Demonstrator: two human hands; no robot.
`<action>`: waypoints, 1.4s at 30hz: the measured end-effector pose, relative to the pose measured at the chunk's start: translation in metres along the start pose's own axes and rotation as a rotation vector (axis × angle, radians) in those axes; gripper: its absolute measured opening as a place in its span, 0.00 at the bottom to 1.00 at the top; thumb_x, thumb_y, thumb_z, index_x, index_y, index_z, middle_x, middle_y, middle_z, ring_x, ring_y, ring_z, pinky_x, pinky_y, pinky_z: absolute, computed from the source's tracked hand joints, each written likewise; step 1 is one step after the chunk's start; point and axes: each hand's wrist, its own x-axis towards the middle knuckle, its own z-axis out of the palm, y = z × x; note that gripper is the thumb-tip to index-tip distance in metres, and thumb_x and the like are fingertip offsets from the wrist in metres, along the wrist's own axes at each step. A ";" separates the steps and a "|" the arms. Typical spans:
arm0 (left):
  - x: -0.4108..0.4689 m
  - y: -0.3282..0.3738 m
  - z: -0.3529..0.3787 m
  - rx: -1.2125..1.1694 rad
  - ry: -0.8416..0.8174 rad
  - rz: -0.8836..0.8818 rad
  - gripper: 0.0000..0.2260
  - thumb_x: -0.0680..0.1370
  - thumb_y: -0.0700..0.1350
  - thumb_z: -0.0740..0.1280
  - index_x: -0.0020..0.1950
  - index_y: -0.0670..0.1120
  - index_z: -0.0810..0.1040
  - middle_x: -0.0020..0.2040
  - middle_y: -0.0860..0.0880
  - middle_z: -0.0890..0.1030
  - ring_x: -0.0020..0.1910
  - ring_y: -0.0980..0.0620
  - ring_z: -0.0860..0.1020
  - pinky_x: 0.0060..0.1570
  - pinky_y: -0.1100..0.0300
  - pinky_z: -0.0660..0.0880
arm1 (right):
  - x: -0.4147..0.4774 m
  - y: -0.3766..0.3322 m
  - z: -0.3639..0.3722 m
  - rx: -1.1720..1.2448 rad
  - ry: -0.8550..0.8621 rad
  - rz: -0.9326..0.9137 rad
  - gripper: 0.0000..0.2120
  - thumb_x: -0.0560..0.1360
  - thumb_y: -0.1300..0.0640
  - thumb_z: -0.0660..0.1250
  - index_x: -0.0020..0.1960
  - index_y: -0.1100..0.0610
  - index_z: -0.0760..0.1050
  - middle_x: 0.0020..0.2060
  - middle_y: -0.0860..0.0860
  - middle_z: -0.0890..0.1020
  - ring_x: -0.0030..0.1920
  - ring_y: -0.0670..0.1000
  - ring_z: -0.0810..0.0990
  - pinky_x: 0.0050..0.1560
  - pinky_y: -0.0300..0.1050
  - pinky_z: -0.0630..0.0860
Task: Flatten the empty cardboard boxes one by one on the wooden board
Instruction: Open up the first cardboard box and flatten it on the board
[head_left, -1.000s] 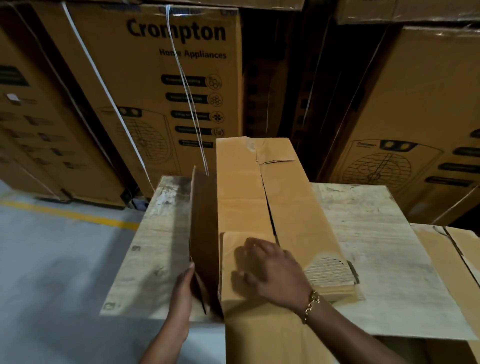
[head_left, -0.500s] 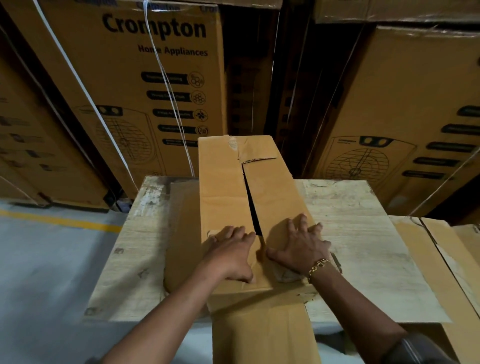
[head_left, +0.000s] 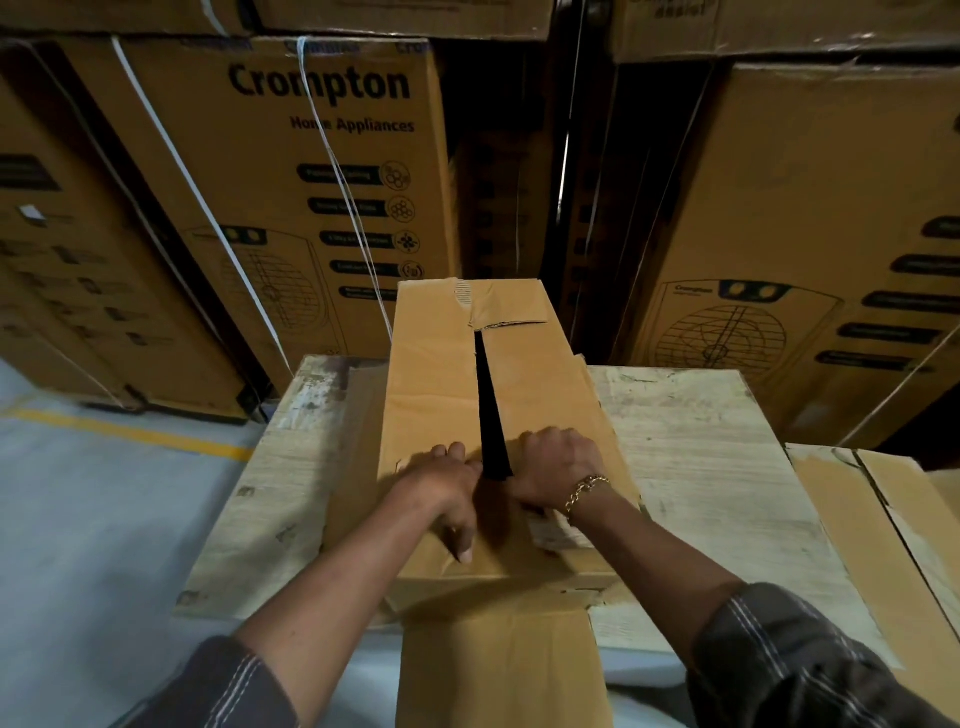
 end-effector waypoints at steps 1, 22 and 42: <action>-0.002 0.002 -0.001 0.012 0.010 -0.013 0.53 0.57 0.55 0.83 0.76 0.50 0.61 0.66 0.48 0.63 0.65 0.42 0.63 0.64 0.43 0.70 | -0.003 0.004 -0.008 0.049 0.032 -0.023 0.26 0.69 0.36 0.65 0.57 0.54 0.78 0.51 0.57 0.82 0.52 0.59 0.82 0.48 0.48 0.76; -0.070 0.040 0.030 0.087 0.612 -0.117 0.31 0.64 0.38 0.72 0.63 0.46 0.62 0.60 0.45 0.61 0.60 0.43 0.62 0.60 0.42 0.71 | -0.004 0.036 -0.019 0.158 -0.017 -0.013 0.38 0.62 0.28 0.67 0.62 0.52 0.71 0.55 0.55 0.80 0.54 0.60 0.80 0.47 0.50 0.76; -0.165 0.071 0.117 -0.414 0.910 -0.295 0.25 0.74 0.75 0.46 0.51 0.58 0.70 0.51 0.59 0.72 0.53 0.54 0.73 0.49 0.52 0.72 | -0.032 0.104 -0.050 0.900 0.402 -0.001 0.23 0.73 0.52 0.69 0.68 0.47 0.74 0.63 0.45 0.80 0.41 0.45 0.84 0.44 0.53 0.84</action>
